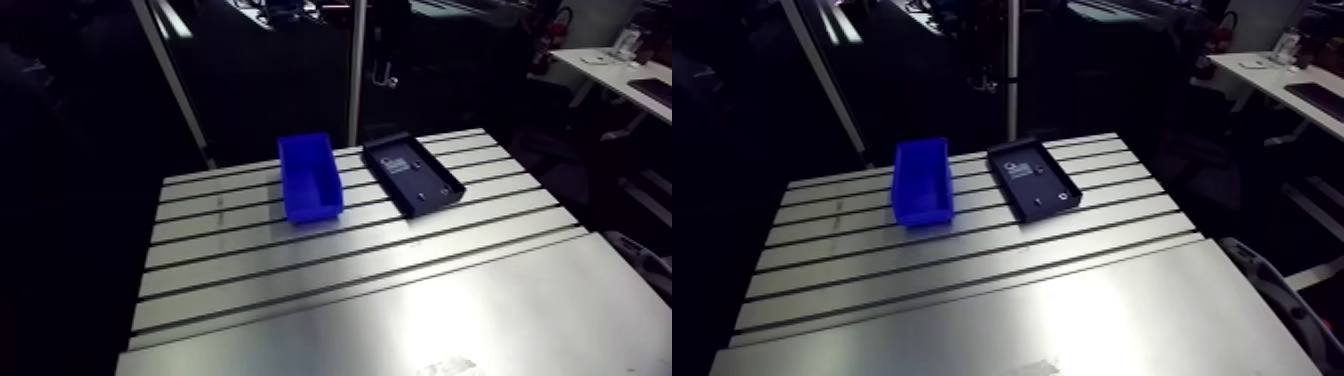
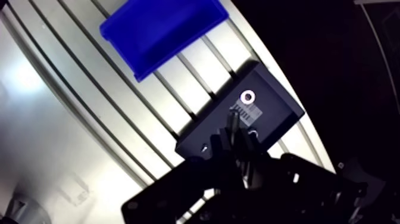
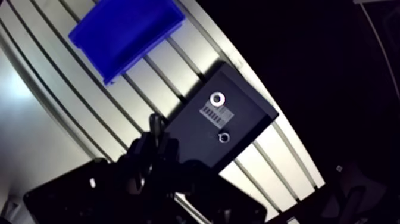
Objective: Pick up the M10 bolt from the tray and put it into the blue bin.
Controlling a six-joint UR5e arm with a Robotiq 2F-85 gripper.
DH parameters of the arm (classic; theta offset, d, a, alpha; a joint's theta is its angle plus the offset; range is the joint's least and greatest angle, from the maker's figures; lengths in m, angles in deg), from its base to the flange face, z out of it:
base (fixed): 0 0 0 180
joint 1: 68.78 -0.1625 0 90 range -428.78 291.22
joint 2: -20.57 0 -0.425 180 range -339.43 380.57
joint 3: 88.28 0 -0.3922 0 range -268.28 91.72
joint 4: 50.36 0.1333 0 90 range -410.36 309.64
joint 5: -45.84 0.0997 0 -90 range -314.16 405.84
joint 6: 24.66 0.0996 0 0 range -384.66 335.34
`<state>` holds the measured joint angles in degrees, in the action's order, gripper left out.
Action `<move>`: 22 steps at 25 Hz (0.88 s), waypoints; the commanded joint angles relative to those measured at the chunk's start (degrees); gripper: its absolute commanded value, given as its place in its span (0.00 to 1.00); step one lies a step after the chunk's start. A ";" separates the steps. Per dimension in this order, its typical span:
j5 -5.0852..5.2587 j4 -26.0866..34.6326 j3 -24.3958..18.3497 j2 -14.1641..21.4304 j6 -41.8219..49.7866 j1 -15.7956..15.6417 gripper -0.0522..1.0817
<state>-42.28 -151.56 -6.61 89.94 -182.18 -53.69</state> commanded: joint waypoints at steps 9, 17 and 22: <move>-2.19 -0.45 1.08 -0.07 -11.73 -9.11 0.92; -3.68 -6.42 4.24 -0.51 -12.26 -11.13 0.92; -3.60 -8.97 5.82 -1.21 -12.26 -11.75 0.92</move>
<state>-45.86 -157.70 -2.35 89.32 -194.41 -64.83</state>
